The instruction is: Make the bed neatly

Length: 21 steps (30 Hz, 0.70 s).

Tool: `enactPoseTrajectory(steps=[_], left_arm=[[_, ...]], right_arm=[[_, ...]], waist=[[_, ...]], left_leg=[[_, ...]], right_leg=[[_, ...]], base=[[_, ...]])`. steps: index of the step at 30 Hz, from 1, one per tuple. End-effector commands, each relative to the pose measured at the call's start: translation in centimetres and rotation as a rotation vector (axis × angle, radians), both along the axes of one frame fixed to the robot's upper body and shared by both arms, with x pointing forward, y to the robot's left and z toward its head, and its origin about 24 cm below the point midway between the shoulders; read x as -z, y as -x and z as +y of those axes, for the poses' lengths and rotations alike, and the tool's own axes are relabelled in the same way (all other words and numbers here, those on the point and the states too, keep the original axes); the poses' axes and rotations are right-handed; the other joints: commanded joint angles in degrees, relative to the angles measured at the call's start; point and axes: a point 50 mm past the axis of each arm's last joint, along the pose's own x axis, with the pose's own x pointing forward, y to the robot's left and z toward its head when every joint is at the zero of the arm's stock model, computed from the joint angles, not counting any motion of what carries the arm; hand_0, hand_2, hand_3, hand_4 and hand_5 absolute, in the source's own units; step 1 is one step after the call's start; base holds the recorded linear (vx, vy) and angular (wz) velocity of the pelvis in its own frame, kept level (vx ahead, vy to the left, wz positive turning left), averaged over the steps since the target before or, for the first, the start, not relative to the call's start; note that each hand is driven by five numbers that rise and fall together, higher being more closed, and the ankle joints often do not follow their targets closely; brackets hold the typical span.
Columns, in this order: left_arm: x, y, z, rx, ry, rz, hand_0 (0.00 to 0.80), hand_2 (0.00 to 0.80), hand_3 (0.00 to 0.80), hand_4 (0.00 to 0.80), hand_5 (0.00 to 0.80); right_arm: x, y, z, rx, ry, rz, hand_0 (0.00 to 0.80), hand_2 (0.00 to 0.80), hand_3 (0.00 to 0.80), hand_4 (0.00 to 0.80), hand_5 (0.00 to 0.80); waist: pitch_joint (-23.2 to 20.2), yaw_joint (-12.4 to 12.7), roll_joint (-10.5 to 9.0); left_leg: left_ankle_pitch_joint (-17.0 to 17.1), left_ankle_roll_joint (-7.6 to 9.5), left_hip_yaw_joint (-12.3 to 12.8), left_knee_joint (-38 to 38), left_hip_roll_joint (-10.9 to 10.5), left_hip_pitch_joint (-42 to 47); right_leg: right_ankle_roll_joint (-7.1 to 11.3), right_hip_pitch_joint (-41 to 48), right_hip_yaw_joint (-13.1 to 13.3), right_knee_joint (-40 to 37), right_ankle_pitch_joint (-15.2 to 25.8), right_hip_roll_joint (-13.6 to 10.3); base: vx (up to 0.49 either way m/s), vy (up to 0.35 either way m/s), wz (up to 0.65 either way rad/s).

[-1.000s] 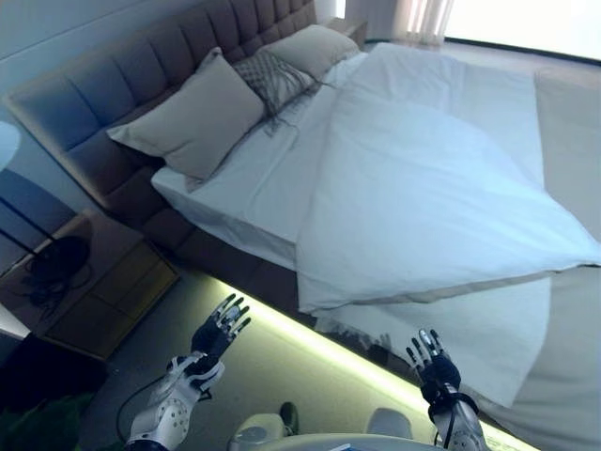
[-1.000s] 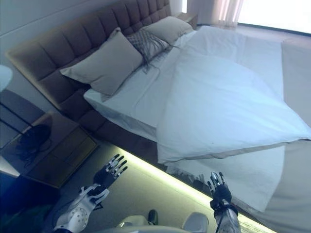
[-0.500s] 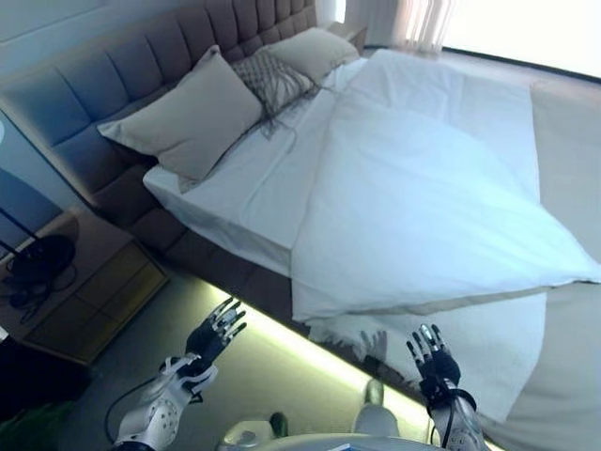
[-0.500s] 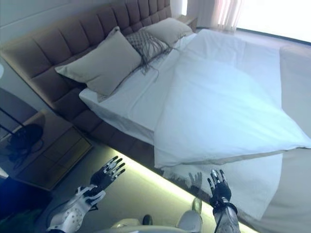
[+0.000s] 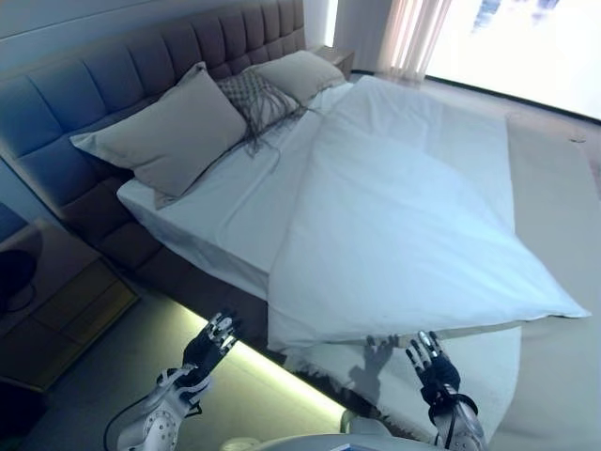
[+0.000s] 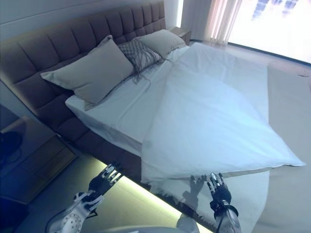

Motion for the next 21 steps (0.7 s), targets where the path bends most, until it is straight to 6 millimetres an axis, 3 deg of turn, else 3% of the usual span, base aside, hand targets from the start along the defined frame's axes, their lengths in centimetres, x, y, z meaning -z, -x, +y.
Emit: enactPoseTrajectory(steps=[1,2,4,6,8,10,11,14,19,21], left_arm=[[-1.9,-2.2,-0.8,-0.016,0.092,-0.136,0.000,0.000,0.000,0.000,0.000],[-1.9,-2.2,-1.0,-0.013,0.102,-0.137,0.000,0.000,0.000,0.000,0.000],[-1.9,-2.3,-1.6,0.029,0.105,-0.146,0.000,0.000,0.000,0.000,0.000],[-1.9,-2.5,-2.1,0.062,0.097,-0.158,0.000,0.000,0.000,0.000,0.000],[-2.0,-3.2,-2.6,0.079,0.104,-0.163,0.000,0.000,0.000,0.000,0.000],[-2.1,-3.7,-2.9,0.091,0.105,-0.168,0.000,0.000,0.000,0.000,0.000],[-2.2,-4.0,-3.2,0.099,0.105,-0.173,0.000,0.000,0.000,0.000,0.000],[-2.1,-3.8,-3.1,0.088,0.091,-0.169,0.000,0.000,0.000,0.000,0.000],[-1.5,-3.1,-2.0,0.066,0.070,-0.143,0.000,0.000,0.000,0.000,0.000],[-1.2,-2.5,-1.8,0.067,0.049,-0.120,0.000,0.000,0.000,0.000,0.000]], right_arm=[[-2.3,-2.8,-2.0,-0.003,0.086,-0.105,0.000,0.000,0.000,0.000,0.000],[-2.4,-2.9,-2.1,0.002,0.091,-0.107,0.000,0.000,0.000,0.000,0.000],[-2.7,-2.9,-2.7,0.039,0.103,-0.122,0.000,0.000,0.000,0.000,0.000],[-2.8,-2.8,-2.9,0.072,0.099,-0.134,0.000,0.000,0.000,0.000,0.000],[-2.7,-2.6,-3.1,0.105,0.088,-0.128,0.000,0.000,0.000,0.000,0.000],[-2.7,-2.4,-3.2,0.117,0.087,-0.124,0.000,0.000,0.000,0.000,0.000],[-2.9,-2.2,-3.2,0.119,0.087,-0.133,0.000,0.000,0.000,0.000,0.000],[-3.0,-1.8,-3.2,0.119,0.080,-0.146,0.000,0.000,0.000,0.000,0.000],[-2.5,-1.7,-2.2,0.096,0.066,-0.143,0.000,0.000,0.000,0.000,0.000],[-2.1,-1.4,-1.7,0.091,0.063,-0.137,0.000,0.000,0.000,0.000,0.000]], waist=[[0.02,-0.39,-0.95],[-0.01,-0.44,-1.30],[0.36,-0.70,-1.50],[0.75,-0.87,-0.84],[1.19,-0.37,0.30],[1.48,0.45,0.88],[1.96,1.55,1.36],[2.83,3.56,2.16],[2.84,5.74,4.34],[2.33,6.44,5.40]], left_leg=[[8.21,2.63,-2.63,27.55,0.21,-4.11],[9.17,2.73,-2.41,28.68,-0.15,-5.04],[11.13,3.09,-0.62,29.50,1.62,-8.82],[12.33,3.14,0.26,23.42,3.25,-9.43],[15.37,2.15,0.03,14.48,3.06,-9.74],[17.81,0.86,-0.32,9.34,2.24,-11.65],[21.20,-0.64,-1.23,4.89,1.59,-14.92],[26.08,-2.01,-3.20,-1.96,1.45,-19.91],[28.19,-2.79,-4.19,-9.77,2.46,-19.96],[28.12,-2.95,-5.76,-11.11,2.47,-20.43]], right_leg=[[-2.09,-0.53,1.35,-5.46,5.05,1.06],[-2.57,-0.21,1.54,-5.52,4.85,1.12],[-3.52,1.07,2.52,-5.84,4.28,2.45],[-3.30,1.80,2.98,-5.79,3.22,3.75],[-2.90,3.55,2.82,-6.04,1.63,5.16],[-2.50,5.36,2.64,-7.10,1.05,5.71],[-2.13,7.40,3.00,-8.59,0.65,6.02],[-1.90,9.86,4.23,-9.38,-0.57,6.31],[-1.75,11.91,3.17,-6.41,-3.99,5.42],[-1.89,12.66,3.57,-5.67,-5.38,5.15]], base=[[0.139,-0.281,-0.22],[0.103,-0.196,-0.17],[0.128,-0.162,-0.21],[0.123,-0.059,0.14],[0.111,0.022,0.10],[0.133,0.017,0.14],[0.206,0.009,0.32],[0.196,-0.016,0.12],[0.189,-0.028,-0.60],[0.194,-0.014,-0.85]])
